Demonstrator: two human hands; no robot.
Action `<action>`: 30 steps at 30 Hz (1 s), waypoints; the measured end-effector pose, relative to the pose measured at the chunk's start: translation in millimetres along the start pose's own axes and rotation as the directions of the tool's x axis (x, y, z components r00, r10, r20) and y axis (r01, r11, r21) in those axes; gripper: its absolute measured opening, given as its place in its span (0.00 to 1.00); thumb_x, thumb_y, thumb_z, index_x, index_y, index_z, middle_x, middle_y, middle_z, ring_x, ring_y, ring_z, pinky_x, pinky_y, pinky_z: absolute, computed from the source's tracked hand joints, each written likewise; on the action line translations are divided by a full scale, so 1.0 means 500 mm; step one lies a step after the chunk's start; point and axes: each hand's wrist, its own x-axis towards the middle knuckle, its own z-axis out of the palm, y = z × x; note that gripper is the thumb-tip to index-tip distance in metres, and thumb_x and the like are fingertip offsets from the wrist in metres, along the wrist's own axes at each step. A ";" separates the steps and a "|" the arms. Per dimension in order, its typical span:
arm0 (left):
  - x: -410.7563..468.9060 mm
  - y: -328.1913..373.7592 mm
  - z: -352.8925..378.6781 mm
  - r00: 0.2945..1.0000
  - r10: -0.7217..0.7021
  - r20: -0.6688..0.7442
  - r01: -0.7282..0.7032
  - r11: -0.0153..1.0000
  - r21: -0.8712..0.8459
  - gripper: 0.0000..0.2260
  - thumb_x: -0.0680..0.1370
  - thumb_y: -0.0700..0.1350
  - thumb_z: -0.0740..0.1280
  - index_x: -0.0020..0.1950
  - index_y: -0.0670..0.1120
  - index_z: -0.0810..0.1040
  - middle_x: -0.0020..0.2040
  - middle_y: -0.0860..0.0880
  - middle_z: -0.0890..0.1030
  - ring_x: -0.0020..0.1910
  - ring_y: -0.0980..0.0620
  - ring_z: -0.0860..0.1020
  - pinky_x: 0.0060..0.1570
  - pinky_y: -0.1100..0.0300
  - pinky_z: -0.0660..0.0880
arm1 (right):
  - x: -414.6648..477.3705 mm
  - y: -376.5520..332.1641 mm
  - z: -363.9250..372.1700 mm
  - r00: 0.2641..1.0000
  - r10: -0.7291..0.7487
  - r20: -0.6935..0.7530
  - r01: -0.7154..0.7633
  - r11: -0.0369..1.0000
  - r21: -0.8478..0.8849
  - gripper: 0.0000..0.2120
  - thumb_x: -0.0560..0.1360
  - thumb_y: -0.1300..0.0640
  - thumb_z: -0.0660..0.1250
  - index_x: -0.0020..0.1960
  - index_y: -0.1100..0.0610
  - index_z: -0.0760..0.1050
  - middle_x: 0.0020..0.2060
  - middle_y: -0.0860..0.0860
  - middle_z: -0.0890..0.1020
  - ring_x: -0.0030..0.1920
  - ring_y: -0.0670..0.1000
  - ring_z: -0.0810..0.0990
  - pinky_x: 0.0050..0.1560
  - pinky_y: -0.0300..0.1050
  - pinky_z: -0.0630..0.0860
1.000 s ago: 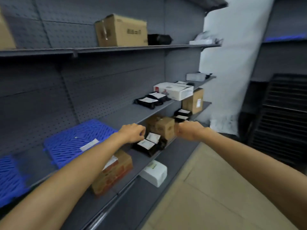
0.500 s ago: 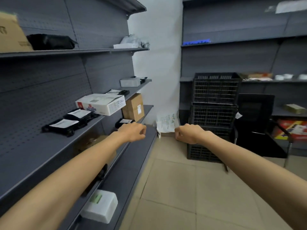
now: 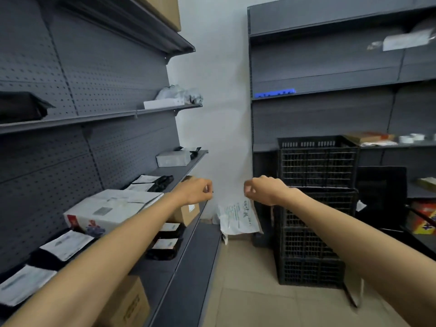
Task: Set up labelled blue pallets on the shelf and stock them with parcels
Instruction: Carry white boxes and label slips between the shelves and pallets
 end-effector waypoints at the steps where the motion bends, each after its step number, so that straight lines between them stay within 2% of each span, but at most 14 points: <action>1: 0.036 -0.019 0.002 1.000 0.007 -0.003 -0.007 1.000 -0.005 0.06 0.78 0.49 0.65 0.52 0.50 0.78 0.51 0.53 0.81 0.49 0.53 0.77 0.36 0.60 0.66 | 0.036 0.002 0.008 1.000 -0.002 0.022 0.001 0.999 0.035 0.11 0.77 0.48 0.57 0.54 0.48 0.75 0.54 0.51 0.81 0.52 0.56 0.78 0.50 0.50 0.74; 5: 0.178 -0.077 0.035 0.999 0.032 0.038 -0.033 0.999 0.021 0.06 0.77 0.51 0.65 0.51 0.51 0.78 0.52 0.54 0.81 0.52 0.52 0.78 0.42 0.58 0.67 | 0.175 0.046 0.056 0.995 0.004 0.098 -0.009 0.999 0.051 0.11 0.77 0.46 0.59 0.55 0.46 0.76 0.55 0.50 0.81 0.53 0.55 0.79 0.55 0.52 0.75; 9: 0.334 -0.118 0.066 0.996 0.045 0.075 -0.047 0.999 0.022 0.06 0.78 0.50 0.64 0.51 0.51 0.78 0.53 0.53 0.81 0.53 0.52 0.78 0.44 0.57 0.68 | 0.308 0.118 0.083 0.995 -0.006 0.101 0.000 0.998 0.062 0.11 0.77 0.46 0.59 0.55 0.46 0.76 0.55 0.49 0.81 0.53 0.55 0.79 0.53 0.51 0.75; 13: 0.504 -0.143 0.079 0.996 0.052 0.070 -0.051 0.999 -0.008 0.05 0.77 0.49 0.64 0.50 0.51 0.78 0.51 0.53 0.81 0.50 0.51 0.78 0.44 0.57 0.72 | 0.456 0.213 0.088 0.996 -0.022 0.083 0.019 0.999 0.038 0.11 0.78 0.47 0.59 0.56 0.47 0.76 0.56 0.50 0.81 0.53 0.56 0.79 0.52 0.51 0.74; 18: 0.736 -0.182 0.055 0.998 0.032 0.055 -0.033 0.999 0.016 0.05 0.76 0.51 0.65 0.48 0.53 0.78 0.47 0.53 0.81 0.48 0.50 0.79 0.52 0.51 0.77 | 0.670 0.337 0.064 0.997 -0.065 0.039 0.065 0.998 0.008 0.11 0.77 0.48 0.59 0.55 0.48 0.76 0.55 0.50 0.81 0.54 0.57 0.79 0.53 0.50 0.75; 20: 0.827 -0.190 0.024 0.999 0.037 0.034 -0.038 0.998 0.046 0.03 0.76 0.51 0.66 0.48 0.54 0.77 0.47 0.53 0.81 0.49 0.50 0.79 0.50 0.53 0.76 | 0.757 0.382 0.043 0.995 -0.094 0.017 0.094 0.995 -0.012 0.12 0.78 0.48 0.58 0.56 0.49 0.76 0.56 0.51 0.81 0.54 0.56 0.79 0.53 0.51 0.76; 24: 0.982 -0.223 -0.058 0.998 -0.008 -0.056 0.011 0.998 0.064 0.02 0.77 0.54 0.65 0.47 0.57 0.76 0.49 0.56 0.80 0.49 0.52 0.78 0.43 0.57 0.69 | 0.941 0.450 -0.013 0.991 -0.112 -0.076 0.114 0.993 0.012 0.12 0.78 0.50 0.57 0.56 0.49 0.77 0.56 0.51 0.81 0.55 0.56 0.79 0.49 0.48 0.74; 27: 1.074 -0.279 -0.120 0.989 -0.038 -0.142 0.040 0.999 0.014 0.03 0.77 0.51 0.67 0.48 0.54 0.78 0.48 0.54 0.81 0.48 0.51 0.77 0.45 0.57 0.70 | 1.081 0.465 -0.039 0.978 -0.131 -0.164 0.139 0.989 0.040 0.12 0.78 0.51 0.57 0.56 0.49 0.77 0.56 0.52 0.81 0.54 0.57 0.79 0.45 0.46 0.71; 30: 1.148 -0.350 -0.175 0.980 -0.061 -0.190 0.068 0.997 0.028 0.03 0.77 0.51 0.67 0.48 0.53 0.79 0.47 0.54 0.81 0.48 0.51 0.77 0.50 0.55 0.74 | 1.218 0.458 -0.053 0.960 -0.150 -0.236 0.173 0.982 0.080 0.12 0.78 0.50 0.56 0.55 0.49 0.76 0.57 0.53 0.80 0.54 0.59 0.79 0.47 0.48 0.73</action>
